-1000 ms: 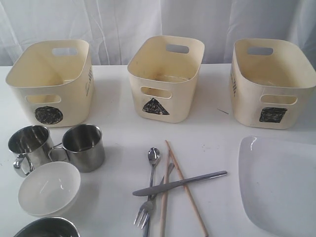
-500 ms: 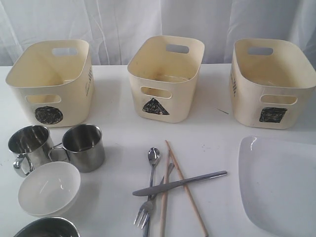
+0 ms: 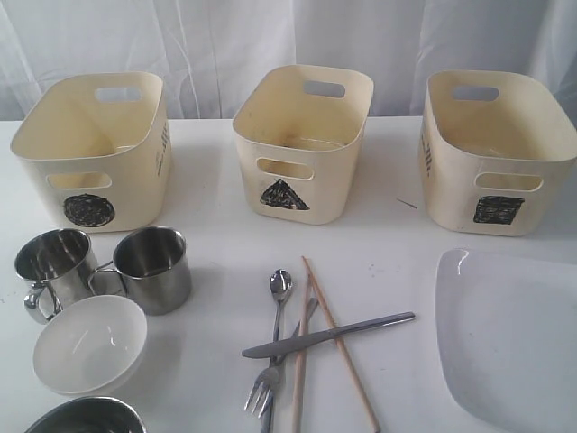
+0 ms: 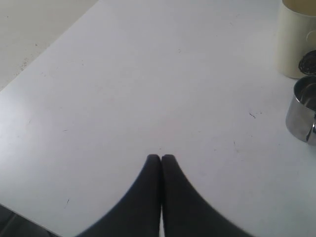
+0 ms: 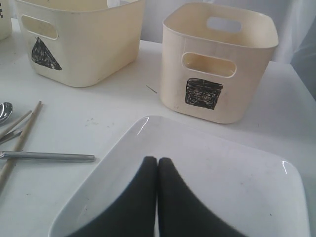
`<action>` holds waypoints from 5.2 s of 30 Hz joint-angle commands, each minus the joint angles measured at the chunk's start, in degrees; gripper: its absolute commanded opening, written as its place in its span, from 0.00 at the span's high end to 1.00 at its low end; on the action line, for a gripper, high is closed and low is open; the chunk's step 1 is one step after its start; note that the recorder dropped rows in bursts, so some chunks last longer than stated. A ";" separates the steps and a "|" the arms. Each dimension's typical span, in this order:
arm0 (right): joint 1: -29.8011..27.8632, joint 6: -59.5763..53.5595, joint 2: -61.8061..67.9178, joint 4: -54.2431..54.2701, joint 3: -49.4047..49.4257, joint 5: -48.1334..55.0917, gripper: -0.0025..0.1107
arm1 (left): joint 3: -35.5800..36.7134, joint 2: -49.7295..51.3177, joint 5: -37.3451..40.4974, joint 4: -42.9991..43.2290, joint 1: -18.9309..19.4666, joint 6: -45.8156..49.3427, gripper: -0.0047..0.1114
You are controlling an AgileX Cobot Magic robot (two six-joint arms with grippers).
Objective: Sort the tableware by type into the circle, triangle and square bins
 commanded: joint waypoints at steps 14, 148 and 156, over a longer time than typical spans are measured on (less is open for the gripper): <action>-0.42 0.05 -0.38 0.07 0.14 -0.17 0.98 | -0.21 -0.41 0.41 0.63 0.05 -0.41 0.96; -0.42 0.05 -0.38 0.07 0.14 -0.17 0.98 | -4.68 71.33 -40.06 -78.01 0.05 65.64 0.96; -0.42 0.05 -0.38 0.07 0.14 -0.17 0.98 | -11.39 66.44 -57.83 -86.73 0.05 65.48 0.96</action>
